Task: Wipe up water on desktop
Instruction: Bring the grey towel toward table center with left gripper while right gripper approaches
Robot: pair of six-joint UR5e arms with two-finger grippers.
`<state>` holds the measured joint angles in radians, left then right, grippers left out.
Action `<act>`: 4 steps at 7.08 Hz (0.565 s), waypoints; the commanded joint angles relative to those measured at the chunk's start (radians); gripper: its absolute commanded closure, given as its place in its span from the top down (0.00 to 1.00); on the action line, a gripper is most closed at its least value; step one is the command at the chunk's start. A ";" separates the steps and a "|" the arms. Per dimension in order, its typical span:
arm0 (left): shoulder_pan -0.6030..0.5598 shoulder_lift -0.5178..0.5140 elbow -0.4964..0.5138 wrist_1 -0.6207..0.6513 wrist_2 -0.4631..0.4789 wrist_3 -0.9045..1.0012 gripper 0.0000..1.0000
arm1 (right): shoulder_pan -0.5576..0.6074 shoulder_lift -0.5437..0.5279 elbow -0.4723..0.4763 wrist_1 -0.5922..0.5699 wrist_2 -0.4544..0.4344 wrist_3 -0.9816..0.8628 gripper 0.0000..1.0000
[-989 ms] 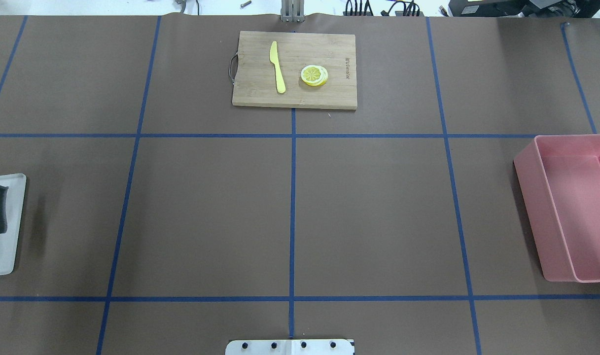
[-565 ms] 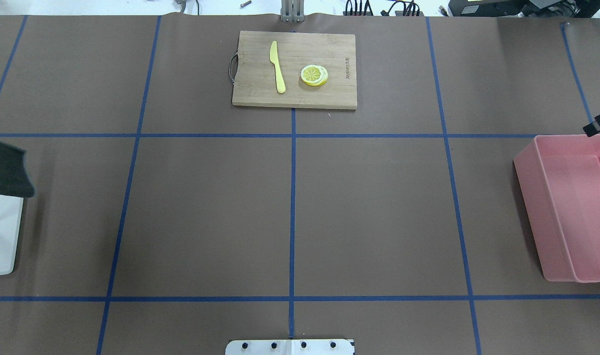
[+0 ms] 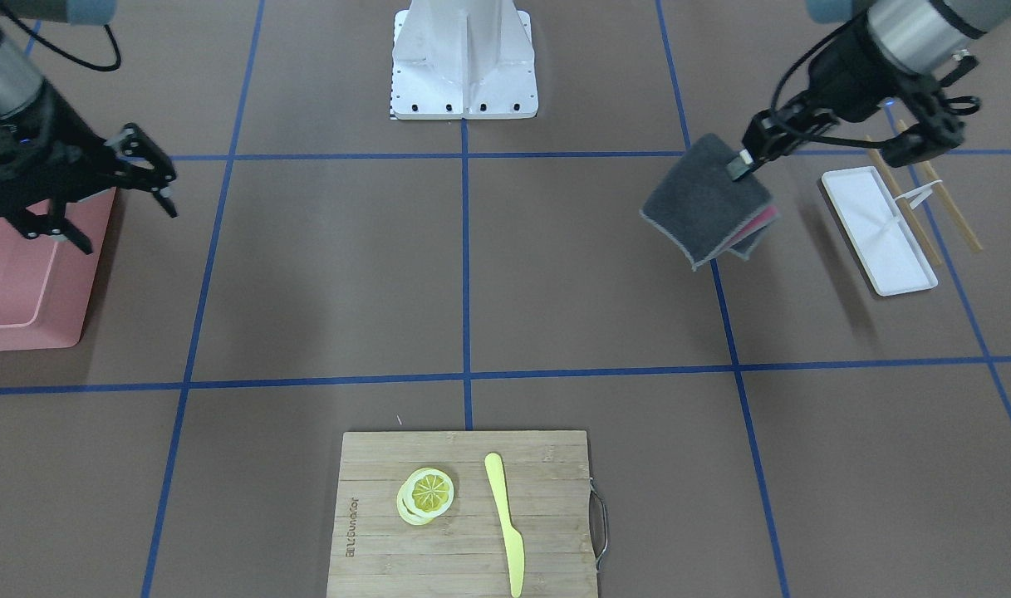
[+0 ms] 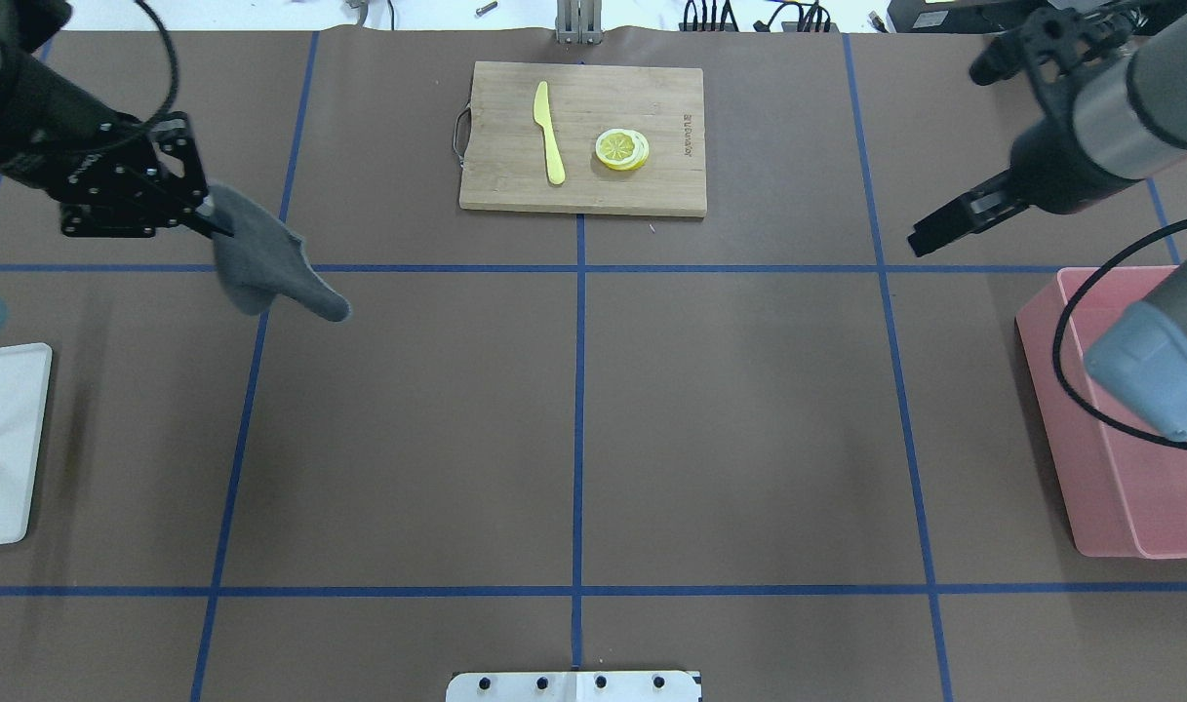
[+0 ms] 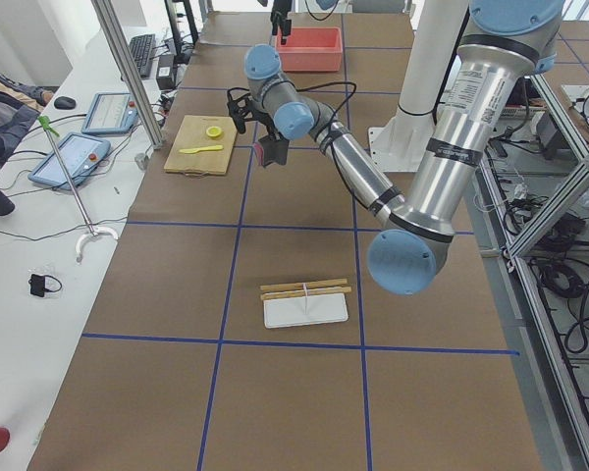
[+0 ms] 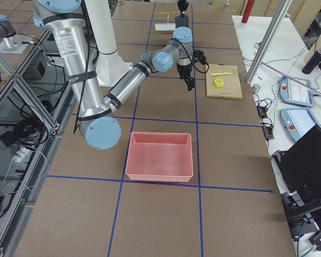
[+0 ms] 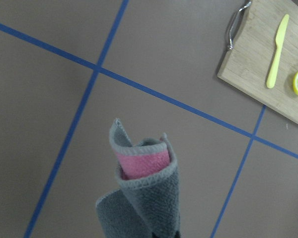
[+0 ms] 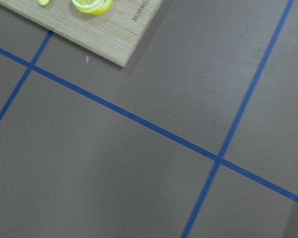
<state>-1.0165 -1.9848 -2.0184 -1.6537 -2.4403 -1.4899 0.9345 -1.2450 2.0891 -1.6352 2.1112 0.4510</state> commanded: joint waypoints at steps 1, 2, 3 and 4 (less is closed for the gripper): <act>0.131 -0.199 0.100 0.064 0.146 -0.113 0.00 | -0.164 0.109 0.025 0.003 -0.121 0.111 1.00; 0.194 -0.266 0.156 0.064 0.221 -0.172 0.00 | -0.216 0.133 0.022 0.059 -0.164 0.136 1.00; 0.209 -0.301 0.193 0.064 0.234 -0.176 0.00 | -0.267 0.134 0.016 0.131 -0.210 0.225 1.00; 0.226 -0.334 0.229 0.064 0.247 -0.176 0.00 | -0.310 0.137 0.014 0.173 -0.274 0.250 1.00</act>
<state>-0.8164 -2.2728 -1.8354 -1.5908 -2.2175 -1.6574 0.6813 -1.1151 2.1062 -1.5220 1.9056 0.6490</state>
